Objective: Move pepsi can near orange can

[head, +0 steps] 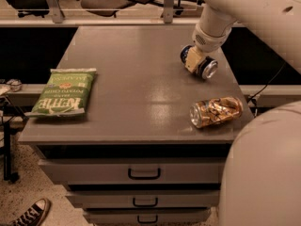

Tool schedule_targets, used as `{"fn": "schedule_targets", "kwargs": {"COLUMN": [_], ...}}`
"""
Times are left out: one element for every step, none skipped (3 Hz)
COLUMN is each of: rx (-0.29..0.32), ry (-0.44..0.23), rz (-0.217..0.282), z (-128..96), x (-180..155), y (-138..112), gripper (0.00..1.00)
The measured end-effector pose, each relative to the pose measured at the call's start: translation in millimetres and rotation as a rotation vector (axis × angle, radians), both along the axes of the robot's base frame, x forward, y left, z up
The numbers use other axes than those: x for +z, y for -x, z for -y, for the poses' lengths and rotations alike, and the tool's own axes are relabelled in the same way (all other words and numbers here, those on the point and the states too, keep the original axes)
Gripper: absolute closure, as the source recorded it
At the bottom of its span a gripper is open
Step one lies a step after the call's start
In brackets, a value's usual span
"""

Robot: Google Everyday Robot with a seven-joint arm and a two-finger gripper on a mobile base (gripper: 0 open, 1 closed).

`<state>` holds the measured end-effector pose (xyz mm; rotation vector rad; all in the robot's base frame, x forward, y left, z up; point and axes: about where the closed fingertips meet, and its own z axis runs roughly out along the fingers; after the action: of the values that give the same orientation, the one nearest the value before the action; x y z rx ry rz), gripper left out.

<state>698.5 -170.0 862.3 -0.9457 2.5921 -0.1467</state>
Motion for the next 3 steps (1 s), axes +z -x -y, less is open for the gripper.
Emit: {"fn": "schedule_targets", "kwargs": {"rx": [0.011,-0.003,-0.03], "ry": [0.002,0.009,-0.008], "rz": [0.021,-0.006,-0.066], "z": [5.3,14.9,16.3], "x": [20.3,27.6,27.0], "y": [1.9,17.6,46.1], "gripper": [1.0,1.0,1.0]}}
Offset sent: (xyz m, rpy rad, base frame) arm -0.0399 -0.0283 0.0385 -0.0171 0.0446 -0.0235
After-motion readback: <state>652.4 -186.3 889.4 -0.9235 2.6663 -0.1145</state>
